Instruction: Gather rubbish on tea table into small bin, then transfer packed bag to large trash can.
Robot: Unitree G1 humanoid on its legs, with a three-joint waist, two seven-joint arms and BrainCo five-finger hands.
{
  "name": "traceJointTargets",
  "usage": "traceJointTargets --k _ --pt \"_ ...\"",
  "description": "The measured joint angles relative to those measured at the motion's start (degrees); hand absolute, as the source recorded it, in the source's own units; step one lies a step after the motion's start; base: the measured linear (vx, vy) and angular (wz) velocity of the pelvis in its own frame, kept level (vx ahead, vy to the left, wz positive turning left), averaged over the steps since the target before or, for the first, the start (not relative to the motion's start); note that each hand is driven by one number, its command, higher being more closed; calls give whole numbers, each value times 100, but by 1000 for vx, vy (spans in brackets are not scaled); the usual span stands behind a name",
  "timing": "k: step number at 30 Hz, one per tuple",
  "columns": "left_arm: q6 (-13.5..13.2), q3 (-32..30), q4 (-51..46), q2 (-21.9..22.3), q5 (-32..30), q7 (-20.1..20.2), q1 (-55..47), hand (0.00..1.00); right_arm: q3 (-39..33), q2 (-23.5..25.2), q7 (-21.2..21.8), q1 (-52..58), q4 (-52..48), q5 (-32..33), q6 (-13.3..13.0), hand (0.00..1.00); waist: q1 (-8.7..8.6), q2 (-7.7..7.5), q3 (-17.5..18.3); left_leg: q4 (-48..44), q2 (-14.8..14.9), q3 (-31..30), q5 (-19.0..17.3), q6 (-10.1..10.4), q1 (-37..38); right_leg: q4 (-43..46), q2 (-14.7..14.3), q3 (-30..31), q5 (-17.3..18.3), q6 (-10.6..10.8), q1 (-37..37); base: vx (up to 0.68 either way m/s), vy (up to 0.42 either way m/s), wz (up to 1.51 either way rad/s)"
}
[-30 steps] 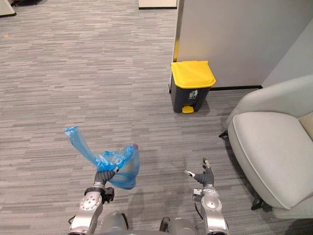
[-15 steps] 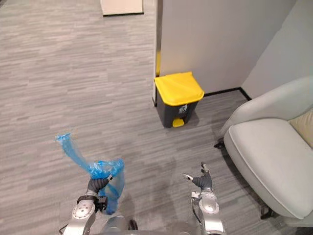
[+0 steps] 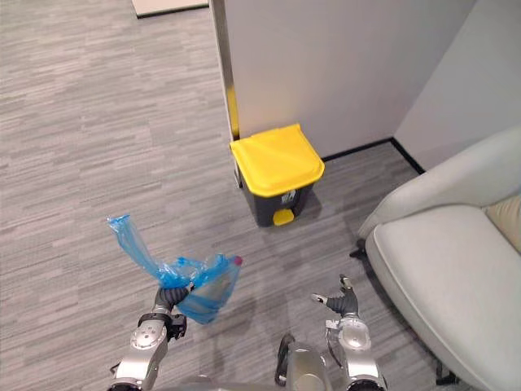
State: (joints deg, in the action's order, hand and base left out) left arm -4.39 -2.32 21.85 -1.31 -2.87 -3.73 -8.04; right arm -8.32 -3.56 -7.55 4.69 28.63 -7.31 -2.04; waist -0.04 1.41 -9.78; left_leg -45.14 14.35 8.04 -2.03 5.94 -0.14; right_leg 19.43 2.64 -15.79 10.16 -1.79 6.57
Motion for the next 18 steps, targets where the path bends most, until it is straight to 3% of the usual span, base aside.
traceJointTargets --k 1,2,3,5,6,7,8,10,13,16,17,18 --pt "-4 1 -64 57 1 13 -68 100 -4 73 -6 15 -184 10 -23 0 111 43 -1 -986 237 -7 -293 -62 -560 -236 -117 35 55 -68 -245 269 74 -22" --pt "-3 -1 -87 63 1 23 -80 100 -19 87 -18 -1 -263 19 -21 0 111 74 -3 -1255 269 13 -599 -154 -857 -336 -143 58 98 -108 -366 317 91 -29" --pt "-2 -34 -119 61 2 52 -127 100 -16 86 -28 -38 -333 55 -24 0 171 -6 -34 -1268 253 163 -991 -280 -1296 -474 -140 162 116 -100 -518 212 54 -36" --pt "-2 -48 -181 57 2 83 -209 100 -5 133 -25 -86 -332 74 -24 0 304 -56 -48 -624 170 395 -1280 -403 -1648 -506 -82 350 183 42 -618 294 147 -51" --pt "12 -46 -181 75 2 108 -238 100 -20 128 -28 -57 -334 74 -22 0 397 -82 -74 611 -94 449 -1258 -409 -1719 -364 62 467 321 282 -680 273 182 -32" --pt "11 -45 -181 90 1 108 -245 100 -23 116 -30 -45 -338 75 -20 0 398 -66 -67 956 -130 452 -1181 -386 -1694 -312 64 488 363 343 -677 366 266 -35" --pt "26 -52 -139 131 3 104 -243 100 -17 132 -38 -37 -277 72 20 0 417 -121 -75 1726 -269 629 -748 -405 -1468 -59 155 679 576 558 -646 245 163 -19" --pt "23 -61 -142 61 2 100 -275 100 -34 218 -18 -40 -290 71 14 0 389 -276 14 1904 -562 691 -752 -465 -1347 -425 362 799 472 626 -746 318 178 -7" --pt "19 -66 -150 13 2 88 -250 100 -26 207 -13 -159 -288 60 11 0 413 -278 16 1820 -666 765 -900 -645 -1262 -799 443 989 366 740 -979 284 103 -18" --pt "23 -48 -152 -30 2 60 -452 100 -23 191 -5 -248 -109 19 -5 0 404 -219 20 1954 -636 979 -1343 -563 -800 34 437 1333 455 892 -795 182 83 -60" --pt "25 19 -144 -89 3 31 -501 100 -28 194 -6 -223 -18 -5 1 0 399 -271 20 2122 -672 1093 -1430 -571 -565 1107 551 1409 479 976 -339 149 -14 -32" --pt "27 112 -140 -155 2 13 -495 100 -25 196 -6 -136 4 -10 11 0 333 -308 17 2194 -743 1095 -1477 -600 -433 1939 676 1389 321 1241 57 157 -24 -15"
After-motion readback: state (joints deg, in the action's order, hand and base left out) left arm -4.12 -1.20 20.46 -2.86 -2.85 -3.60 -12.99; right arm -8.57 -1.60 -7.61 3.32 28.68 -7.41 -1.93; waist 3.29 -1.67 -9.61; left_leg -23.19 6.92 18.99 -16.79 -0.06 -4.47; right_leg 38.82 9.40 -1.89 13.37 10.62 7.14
